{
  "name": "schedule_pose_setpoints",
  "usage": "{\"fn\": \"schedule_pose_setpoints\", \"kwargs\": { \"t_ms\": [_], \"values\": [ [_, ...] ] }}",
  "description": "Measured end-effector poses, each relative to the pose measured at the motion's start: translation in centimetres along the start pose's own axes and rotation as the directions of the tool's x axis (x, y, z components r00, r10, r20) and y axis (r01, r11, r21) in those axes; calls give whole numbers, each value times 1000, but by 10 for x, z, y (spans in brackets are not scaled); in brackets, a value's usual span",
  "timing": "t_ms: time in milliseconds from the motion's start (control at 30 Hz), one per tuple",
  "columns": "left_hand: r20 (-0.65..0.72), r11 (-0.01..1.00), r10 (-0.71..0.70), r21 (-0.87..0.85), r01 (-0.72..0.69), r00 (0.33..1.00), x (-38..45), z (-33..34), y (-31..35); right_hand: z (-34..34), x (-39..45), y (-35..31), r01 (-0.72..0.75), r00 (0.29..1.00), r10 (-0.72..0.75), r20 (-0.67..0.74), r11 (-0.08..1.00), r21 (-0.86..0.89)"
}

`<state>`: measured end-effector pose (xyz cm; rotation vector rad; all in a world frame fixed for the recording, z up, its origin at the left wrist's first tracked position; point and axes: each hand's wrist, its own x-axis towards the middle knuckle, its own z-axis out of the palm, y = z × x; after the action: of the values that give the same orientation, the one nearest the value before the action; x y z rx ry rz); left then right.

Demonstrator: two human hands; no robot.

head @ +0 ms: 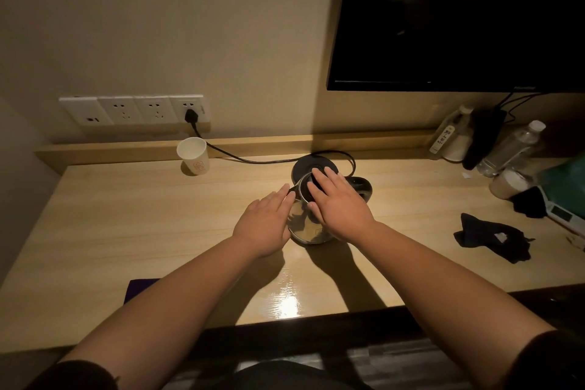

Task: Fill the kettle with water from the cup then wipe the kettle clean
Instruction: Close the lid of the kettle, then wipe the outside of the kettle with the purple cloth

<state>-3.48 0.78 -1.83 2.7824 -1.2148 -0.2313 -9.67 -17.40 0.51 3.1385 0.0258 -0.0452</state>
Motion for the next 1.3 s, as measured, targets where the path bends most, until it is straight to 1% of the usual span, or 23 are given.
{"fn": "schedule_pose_setpoints", "kwargs": {
  "t_ms": [167, 267, 333, 400, 467, 533, 567, 633, 667, 733, 833, 867, 900, 967, 1033, 1133, 1200, 1300],
  "values": [
    [-7, 999, -31, -42, 31, 999, -23, 2, -5, -4, 0, -1, -5, 999, 5, 34, 1000, 8],
    [-45, 994, -39, -106, 34, 998, -47, 4, -11, -5, 2, -1, -7, 1000, 6, 25, 999, 33],
    [-43, 986, -56, -160, 48, 998, -67, 9, -19, -5, 4, 0, -14, 1000, 13, 19, 998, 55],
    [-2, 980, -78, -185, 76, 997, -86, 17, -31, -6, 6, 1, -16, 1000, 16, 8, 997, 75],
    [52, 984, -89, -151, 96, 995, -102, 25, -44, -8, 9, 1, -17, 1000, 17, -4, 997, 79],
    [106, 986, -104, -121, 117, 989, -114, 30, -55, -12, 14, 0, -25, 1000, 25, -16, 999, 46],
    [128, 984, -115, -120, 130, 985, -119, 31, -60, -13, 16, -3, -38, 999, 39, -36, 999, 31],
    [157, 977, -139, -138, 161, 978, -127, 34, -70, -14, 17, -14, -62, 990, 69, -127, 996, 58],
    [168, 973, -149, -151, 174, 975, -131, 36, -76, -13, 16, -23, -55, 983, 70, -170, 994, 90],
    [175, 965, -163, -175, 193, 971, -141, 41, -88, -5, 10, -48, -1, 981, 27, -190, 991, 135],
    [163, 954, -182, -208, 214, 970, -158, 49, -108, 32, -6, -98, 98, 988, -72, -135, 976, 194],
    [167, 957, -182, -194, 214, 969, -164, 51, -115, 47, -12, -115, 113, 992, -97, -84, 970, 214],
    [180, 962, -178, -175, 210, 967, -171, 56, -122, 60, -19, -132, 118, 993, -122, 5, 967, 228],
    [193, 975, -148, -136, 175, 970, -186, 71, -138, 87, -32, -160, 115, 962, -162, 218, 970, 213],
    [217, 987, -132, -65, 149, 967, -200, 86, -153, 109, -42, -178, 78, 933, -133, 335, 982, 174],
    [258, 994, -107, 24, 105, 960, -208, 102, -171, 136, -51, -195, -35, 898, -24, 439, 992, 125],
    [247, 997, -62, 57, 50, 967, -209, 112, -184, 148, -53, -200, -55, 886, 14, 463, 996, 76],
    [225, 997, 23, 72, -40, 974, -208, 123, -198, 151, -51, -201, -43, 862, 24, 506, 999, 26]
  ]
}}
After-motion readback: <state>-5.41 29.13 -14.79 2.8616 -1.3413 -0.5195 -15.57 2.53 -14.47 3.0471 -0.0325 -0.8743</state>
